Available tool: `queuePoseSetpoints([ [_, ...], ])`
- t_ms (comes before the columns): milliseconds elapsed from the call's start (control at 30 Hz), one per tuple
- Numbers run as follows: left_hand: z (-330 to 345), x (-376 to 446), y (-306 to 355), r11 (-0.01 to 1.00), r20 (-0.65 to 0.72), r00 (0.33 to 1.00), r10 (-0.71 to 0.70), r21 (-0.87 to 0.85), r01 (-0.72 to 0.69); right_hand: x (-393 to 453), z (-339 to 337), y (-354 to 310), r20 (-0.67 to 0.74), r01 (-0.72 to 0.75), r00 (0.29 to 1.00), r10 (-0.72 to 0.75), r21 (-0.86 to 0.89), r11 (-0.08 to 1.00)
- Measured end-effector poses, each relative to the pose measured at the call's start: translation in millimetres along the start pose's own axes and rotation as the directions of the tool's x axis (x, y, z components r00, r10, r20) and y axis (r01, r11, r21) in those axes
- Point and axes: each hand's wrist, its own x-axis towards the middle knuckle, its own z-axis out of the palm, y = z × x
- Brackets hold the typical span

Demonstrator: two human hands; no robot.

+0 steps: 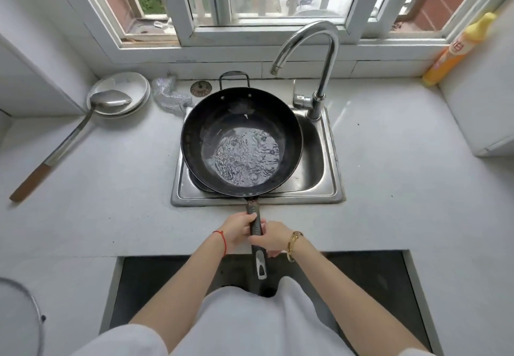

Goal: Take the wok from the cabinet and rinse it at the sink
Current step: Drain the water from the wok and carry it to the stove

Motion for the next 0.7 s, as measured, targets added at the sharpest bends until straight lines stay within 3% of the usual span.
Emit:
queuePoseSetpoints([
  [100,3.6,-5.6,0.7,0.999,0.001,1.000,0.025,-0.020,-0.025,12.5,26.1,5.5,-0.159,0.012,0.987,0.019,0.190,0.982],
  [200,7.9,-12.7,-1.8,1.000,0.045,0.999,0.007,0.001,-0.008,19.9,39.7,9.5,-0.173,0.026,0.981,0.087,0.563,0.826],
  [300,8.7,-14.4,-0.4,1.000,0.046,0.999,0.026,-0.011,-0.025,22.1,51.6,9.1,-0.210,0.057,0.969,0.131,0.704,0.708],
  [367,8.5,-13.9,0.9,0.997,0.038,0.996,0.075,0.000,-0.075,23.3,59.5,7.8,-0.265,0.084,0.950,0.165,0.726,0.683],
  [500,10.3,-18.5,-2.4,0.988,0.030,0.988,0.152,-0.040,-0.151,14.2,65.5,4.3,-0.419,0.120,0.886,0.200,0.622,0.774],
  [700,15.0,-26.8,-3.3,0.975,0.047,0.977,0.208,-0.092,-0.203,-1.1,63.6,-0.6,-0.496,0.161,0.844,0.202,0.594,0.788],
])
